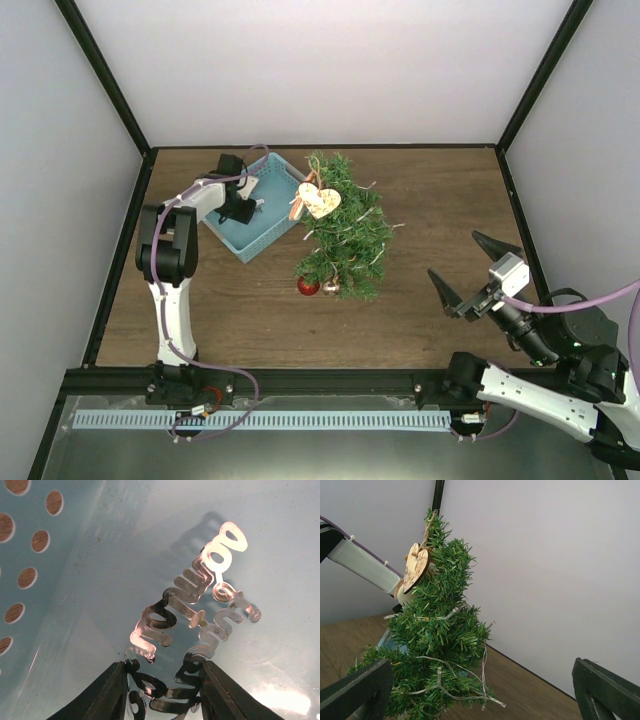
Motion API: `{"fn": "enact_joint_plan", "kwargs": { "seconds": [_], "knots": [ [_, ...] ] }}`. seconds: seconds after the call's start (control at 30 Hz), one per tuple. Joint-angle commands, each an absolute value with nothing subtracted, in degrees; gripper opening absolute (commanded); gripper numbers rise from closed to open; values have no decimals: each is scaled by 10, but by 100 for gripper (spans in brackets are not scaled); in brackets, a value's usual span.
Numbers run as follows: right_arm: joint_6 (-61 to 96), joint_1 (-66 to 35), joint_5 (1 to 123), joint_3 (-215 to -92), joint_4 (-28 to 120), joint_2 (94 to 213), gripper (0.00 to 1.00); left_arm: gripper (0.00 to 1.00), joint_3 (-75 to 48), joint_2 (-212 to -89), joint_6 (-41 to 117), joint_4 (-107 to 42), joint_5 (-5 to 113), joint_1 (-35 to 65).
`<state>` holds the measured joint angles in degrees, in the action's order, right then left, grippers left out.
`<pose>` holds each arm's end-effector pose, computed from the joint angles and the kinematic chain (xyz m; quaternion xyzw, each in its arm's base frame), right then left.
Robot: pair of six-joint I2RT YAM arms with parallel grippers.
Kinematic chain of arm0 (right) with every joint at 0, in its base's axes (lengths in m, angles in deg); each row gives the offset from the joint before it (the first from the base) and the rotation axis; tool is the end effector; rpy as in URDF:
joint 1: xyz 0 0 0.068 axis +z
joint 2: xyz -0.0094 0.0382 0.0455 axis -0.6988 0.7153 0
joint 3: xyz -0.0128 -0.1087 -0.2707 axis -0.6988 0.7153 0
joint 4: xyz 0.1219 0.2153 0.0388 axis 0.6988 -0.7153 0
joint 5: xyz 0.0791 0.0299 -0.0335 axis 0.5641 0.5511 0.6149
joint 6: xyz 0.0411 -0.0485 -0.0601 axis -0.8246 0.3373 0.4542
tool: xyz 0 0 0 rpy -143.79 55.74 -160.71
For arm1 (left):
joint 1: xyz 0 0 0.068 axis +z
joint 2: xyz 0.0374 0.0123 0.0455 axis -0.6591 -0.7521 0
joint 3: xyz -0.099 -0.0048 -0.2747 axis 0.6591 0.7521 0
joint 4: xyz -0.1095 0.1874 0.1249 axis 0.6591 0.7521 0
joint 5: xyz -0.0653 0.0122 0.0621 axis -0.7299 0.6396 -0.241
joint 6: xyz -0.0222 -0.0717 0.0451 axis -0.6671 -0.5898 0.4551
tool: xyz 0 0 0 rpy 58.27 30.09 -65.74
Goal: Decorate the small christmas tree
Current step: Pick up the decoration item from the storage box.
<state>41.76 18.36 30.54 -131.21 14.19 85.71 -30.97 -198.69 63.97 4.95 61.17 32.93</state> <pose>0.0403 0.0085 0.3941 -0.2925 0.5949 0.1559 0.7323 0.4533 -0.0674 0.1313 0.1915 0.9640 0.0018 0.1847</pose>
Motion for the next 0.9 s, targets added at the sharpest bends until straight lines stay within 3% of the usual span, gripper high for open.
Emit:
{"fn": "enact_joint_plan", "kwargs": {
  "seconds": [0.0, 0.87],
  "knots": [
    [422, 181, 299, -1316, 150, 844, 100, 40, -289, -1986, 637, 92, 621, 327],
    [413, 181, 306, -1317, 147, 841, 100, 39, -257, -1914, 620, 84, 620, 327]
  ]
}}
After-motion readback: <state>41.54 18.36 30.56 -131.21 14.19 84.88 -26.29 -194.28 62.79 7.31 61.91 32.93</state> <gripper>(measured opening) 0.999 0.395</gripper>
